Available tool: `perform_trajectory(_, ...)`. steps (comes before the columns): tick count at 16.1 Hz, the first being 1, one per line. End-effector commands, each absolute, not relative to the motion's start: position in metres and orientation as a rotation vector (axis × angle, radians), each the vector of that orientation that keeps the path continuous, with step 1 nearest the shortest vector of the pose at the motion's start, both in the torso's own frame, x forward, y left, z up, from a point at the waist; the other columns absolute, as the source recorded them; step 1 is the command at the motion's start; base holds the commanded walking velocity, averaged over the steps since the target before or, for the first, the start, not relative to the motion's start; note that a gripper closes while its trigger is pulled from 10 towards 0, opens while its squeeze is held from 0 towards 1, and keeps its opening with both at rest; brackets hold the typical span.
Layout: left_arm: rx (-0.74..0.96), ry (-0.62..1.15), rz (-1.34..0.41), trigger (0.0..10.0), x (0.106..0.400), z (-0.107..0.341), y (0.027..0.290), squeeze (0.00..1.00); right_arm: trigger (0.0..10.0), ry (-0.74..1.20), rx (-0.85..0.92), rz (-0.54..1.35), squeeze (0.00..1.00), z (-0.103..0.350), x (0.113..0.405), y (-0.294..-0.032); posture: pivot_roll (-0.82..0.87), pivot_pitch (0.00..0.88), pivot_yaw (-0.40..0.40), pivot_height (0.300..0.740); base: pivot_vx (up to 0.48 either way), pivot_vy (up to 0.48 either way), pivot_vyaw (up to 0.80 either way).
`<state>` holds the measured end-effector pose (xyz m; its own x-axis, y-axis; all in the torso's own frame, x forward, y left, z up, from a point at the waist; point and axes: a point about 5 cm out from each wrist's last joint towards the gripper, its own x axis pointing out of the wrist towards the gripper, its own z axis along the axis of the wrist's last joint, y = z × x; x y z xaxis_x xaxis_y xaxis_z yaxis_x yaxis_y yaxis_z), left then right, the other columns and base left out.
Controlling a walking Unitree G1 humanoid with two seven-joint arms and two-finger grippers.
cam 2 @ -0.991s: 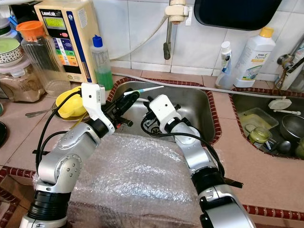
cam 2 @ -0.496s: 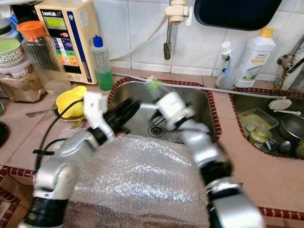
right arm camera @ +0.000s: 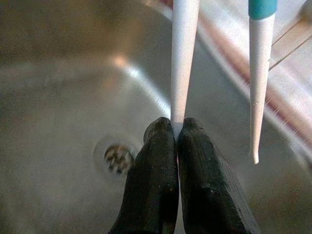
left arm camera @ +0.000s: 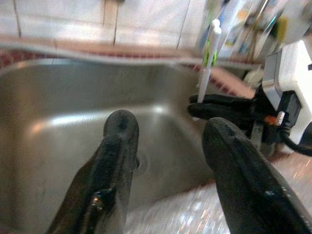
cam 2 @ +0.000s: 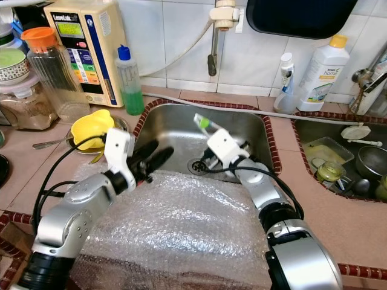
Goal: Kitchen organization
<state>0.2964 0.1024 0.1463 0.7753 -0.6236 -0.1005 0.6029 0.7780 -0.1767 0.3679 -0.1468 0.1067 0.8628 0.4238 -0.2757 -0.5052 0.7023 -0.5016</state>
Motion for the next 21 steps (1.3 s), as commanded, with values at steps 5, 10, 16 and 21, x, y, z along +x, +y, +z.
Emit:
perform_trajectory(5, -0.06, 0.246, -0.721, 10.0, 0.291, 0.132, 0.1, 1.0, 10.0, 0.264, -0.706, 0.544, 0.0, 0.094, 0.366, -0.157, 0.1, 0.0, 0.014, 0.74, 0.0, 0.0, 0.0)
perform_trajectory(10, -0.02, 0.255, -0.73, 10.0, 0.292, 0.131, 0.101, 1.0, 10.0, 0.335, -0.684, 0.524, 1.0, 0.083, 0.361, -0.162, 0.1, 0.0, 0.025, 0.74, 0.0, 0.0, 0.0)
perform_trajectory(16, -0.009, 0.244, -0.714, 10.0, 0.295, 0.131, 0.101, 1.0, 10.0, 0.309, -0.572, 0.51, 1.0, 0.082, 0.36, -0.155, 0.1, 0.0, 0.03, 0.74, 0.0, 0.0, 0.0)
perform_trajectory(21, -0.063, 0.109, -0.443, 10.0, 0.323, 0.151, 0.128, 1.0, 10.0, 0.095, -0.352, 0.51, 1.0, 0.106, 0.364, -0.135, 0.09, 0.0, 0.031, 0.74, 0.0, 0.0, 0.0)
